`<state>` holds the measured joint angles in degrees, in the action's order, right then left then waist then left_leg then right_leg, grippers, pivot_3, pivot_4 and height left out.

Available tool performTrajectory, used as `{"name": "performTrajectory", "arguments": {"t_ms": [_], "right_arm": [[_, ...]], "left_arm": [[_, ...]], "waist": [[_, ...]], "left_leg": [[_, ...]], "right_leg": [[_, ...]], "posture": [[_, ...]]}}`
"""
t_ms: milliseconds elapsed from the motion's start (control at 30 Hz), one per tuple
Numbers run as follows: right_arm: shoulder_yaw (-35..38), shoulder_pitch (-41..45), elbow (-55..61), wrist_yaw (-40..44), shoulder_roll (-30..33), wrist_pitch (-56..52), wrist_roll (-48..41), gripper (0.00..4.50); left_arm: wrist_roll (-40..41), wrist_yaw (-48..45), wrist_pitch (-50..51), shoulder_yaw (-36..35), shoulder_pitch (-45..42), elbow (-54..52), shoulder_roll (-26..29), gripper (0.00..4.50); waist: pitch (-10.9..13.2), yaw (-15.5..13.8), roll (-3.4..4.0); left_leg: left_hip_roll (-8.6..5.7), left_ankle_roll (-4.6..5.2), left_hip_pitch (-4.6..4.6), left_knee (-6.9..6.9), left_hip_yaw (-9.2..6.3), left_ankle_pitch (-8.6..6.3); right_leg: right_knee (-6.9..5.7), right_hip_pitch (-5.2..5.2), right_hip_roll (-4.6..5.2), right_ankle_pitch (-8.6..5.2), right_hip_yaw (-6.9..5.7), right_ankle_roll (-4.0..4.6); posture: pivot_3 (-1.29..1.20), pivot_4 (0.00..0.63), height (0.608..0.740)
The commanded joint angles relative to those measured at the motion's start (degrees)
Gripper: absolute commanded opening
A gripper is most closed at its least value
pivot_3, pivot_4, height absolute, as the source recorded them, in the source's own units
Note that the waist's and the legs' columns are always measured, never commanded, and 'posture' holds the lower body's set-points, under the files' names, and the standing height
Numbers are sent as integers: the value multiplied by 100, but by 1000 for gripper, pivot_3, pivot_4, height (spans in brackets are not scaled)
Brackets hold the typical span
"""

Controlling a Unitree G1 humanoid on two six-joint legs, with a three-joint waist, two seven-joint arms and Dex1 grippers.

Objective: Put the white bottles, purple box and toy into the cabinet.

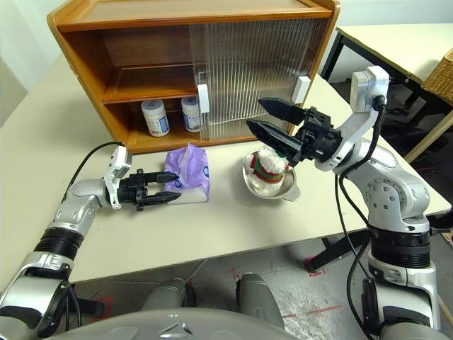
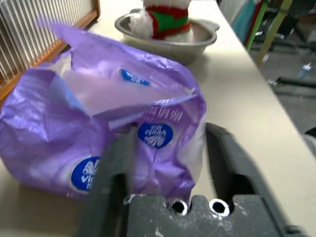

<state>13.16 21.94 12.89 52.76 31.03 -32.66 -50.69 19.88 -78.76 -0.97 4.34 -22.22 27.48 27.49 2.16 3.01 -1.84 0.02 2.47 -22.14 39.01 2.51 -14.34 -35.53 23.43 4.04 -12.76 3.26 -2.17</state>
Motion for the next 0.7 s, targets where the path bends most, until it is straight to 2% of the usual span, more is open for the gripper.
{"name": "performTrajectory", "arguments": {"t_ms": [33,133,700], "right_arm": [[-22,45,-64,68,22,60,48,4500],[-9,57,-82,88,20,68,60,4500],[-26,109,-200,183,6,117,128,4500]], "left_arm": [[85,-29,223,-66,79,-145,50,1151],[83,-27,235,-64,89,-173,47,48],[253,-46,572,-176,69,-432,33,48]], "waist": [[0,20,0],[0,44,0],[0,58,0]], "left_leg": [[0,0,0,0,0,0],[0,0,0,0,0,0],[0,-1,0,0,-1,-1]], "right_leg": [[0,0,0,0,0,0],[0,0,0,0,0,-1],[0,0,0,0,1,-2]], "posture": [[-74,0,740],[-76,0,740],[-64,0,740]]}}
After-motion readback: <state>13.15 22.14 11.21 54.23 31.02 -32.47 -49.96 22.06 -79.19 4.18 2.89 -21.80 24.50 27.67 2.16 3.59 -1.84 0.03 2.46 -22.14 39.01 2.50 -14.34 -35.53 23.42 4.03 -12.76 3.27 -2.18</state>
